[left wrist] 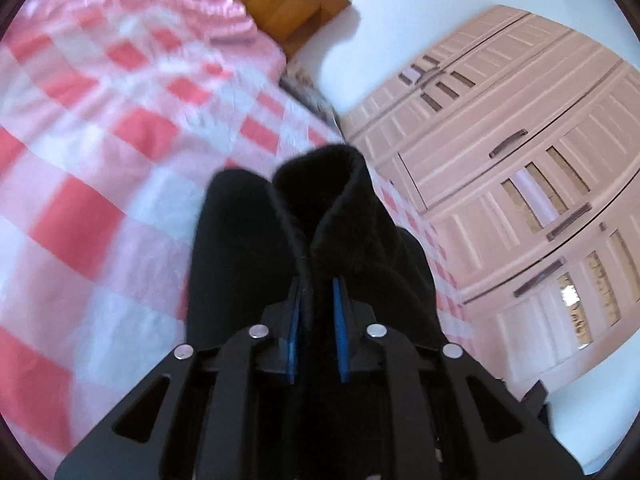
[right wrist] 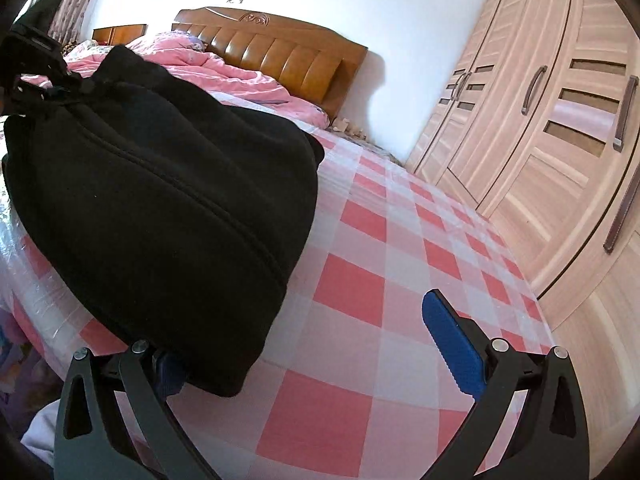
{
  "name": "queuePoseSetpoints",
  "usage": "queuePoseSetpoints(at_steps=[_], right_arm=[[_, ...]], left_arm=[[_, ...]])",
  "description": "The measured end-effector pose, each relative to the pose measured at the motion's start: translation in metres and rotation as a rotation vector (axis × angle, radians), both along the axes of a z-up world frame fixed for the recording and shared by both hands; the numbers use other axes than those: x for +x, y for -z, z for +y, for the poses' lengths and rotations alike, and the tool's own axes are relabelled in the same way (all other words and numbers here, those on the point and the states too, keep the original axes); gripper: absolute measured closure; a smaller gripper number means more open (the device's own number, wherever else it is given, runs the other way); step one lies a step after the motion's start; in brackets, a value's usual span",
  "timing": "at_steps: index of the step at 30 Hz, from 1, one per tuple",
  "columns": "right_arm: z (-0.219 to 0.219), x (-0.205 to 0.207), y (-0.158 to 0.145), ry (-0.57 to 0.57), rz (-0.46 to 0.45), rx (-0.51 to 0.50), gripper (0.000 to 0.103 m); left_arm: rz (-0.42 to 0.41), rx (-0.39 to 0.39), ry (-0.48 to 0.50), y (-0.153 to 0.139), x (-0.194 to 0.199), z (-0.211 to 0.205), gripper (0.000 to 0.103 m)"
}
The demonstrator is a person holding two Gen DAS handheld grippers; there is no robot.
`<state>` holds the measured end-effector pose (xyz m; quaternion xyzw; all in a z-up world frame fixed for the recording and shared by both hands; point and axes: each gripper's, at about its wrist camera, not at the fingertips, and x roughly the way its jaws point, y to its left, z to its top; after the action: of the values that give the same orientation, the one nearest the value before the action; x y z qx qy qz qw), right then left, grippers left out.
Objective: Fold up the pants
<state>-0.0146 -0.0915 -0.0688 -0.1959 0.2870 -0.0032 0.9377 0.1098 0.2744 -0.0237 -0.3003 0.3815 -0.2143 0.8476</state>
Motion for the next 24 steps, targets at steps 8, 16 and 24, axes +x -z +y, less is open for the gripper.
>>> queuePoseSetpoints(at_steps=[8,16,24], right_arm=[[0.002,-0.001,0.000,-0.015,-0.003,0.011,0.005],[0.000,-0.001,-0.001,-0.021,0.002,0.027,0.005],[-0.001,0.002,0.000,-0.025,0.012,0.044,0.005]], left_arm=[[0.007,-0.061,-0.036,0.002,-0.018,0.021,0.069],[0.053,-0.081,-0.008,-0.006,-0.003,0.012,0.013],[0.136,0.051,0.113,0.016,0.016,-0.029,0.036]])
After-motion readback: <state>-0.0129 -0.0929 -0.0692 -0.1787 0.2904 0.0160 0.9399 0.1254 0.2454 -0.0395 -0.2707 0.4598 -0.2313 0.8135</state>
